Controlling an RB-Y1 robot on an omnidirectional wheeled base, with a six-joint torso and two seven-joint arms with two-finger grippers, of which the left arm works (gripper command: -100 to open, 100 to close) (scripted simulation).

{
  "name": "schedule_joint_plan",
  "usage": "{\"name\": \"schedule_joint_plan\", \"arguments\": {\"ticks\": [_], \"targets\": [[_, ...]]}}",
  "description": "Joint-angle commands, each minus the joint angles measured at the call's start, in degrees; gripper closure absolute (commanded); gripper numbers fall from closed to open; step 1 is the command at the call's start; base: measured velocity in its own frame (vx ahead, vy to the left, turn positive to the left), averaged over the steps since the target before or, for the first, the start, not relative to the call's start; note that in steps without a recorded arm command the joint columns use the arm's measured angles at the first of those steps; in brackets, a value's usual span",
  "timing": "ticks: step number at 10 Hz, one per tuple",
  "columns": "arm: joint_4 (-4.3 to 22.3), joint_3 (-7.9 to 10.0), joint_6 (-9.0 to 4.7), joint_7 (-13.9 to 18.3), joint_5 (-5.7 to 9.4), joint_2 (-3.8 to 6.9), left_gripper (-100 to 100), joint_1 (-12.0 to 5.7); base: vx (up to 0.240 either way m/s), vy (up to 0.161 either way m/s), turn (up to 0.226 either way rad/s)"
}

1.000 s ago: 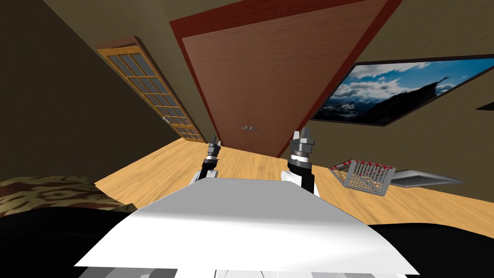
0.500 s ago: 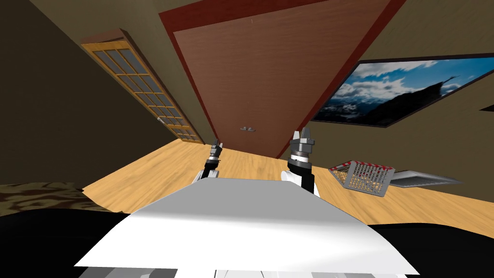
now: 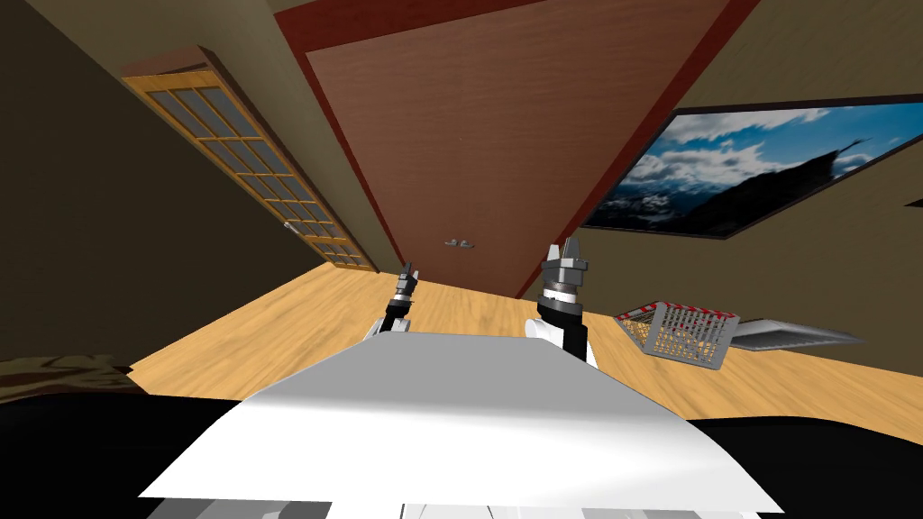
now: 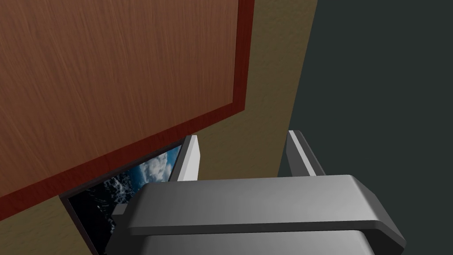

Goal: Pull the door open

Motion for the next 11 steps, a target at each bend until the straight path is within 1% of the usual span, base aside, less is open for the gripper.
{"name": "schedule_joint_plan", "arguments": {"ticks": [1, 2, 3, 6, 7, 11], "targets": [[2.86, -0.05, -0.87, 0.54, 0.26, 0.59, -100, -1.20, 0.097, -0.030, -0.029], [4.34, -0.15, -1.43, 0.80, 0.38, 0.87, -100, -1.78, 0.100, -0.042, -0.026], [4.66, -0.15, -1.43, 0.80, 0.38, 0.87, -100, -1.78, 0.069, -0.024, -0.005], [9.45, -0.45, -3.12, 1.57, 0.76, 1.72, -100, -3.54, 0.077, -0.019, -0.028], [9.77, -0.45, -3.12, 1.57, 0.76, 1.72, -100, -3.54, 0.072, -0.019, -0.004], [16.57, -0.85, -5.38, 2.60, 1.26, 2.83, -100, -5.88, 0.081, -0.038, -0.025]]}}
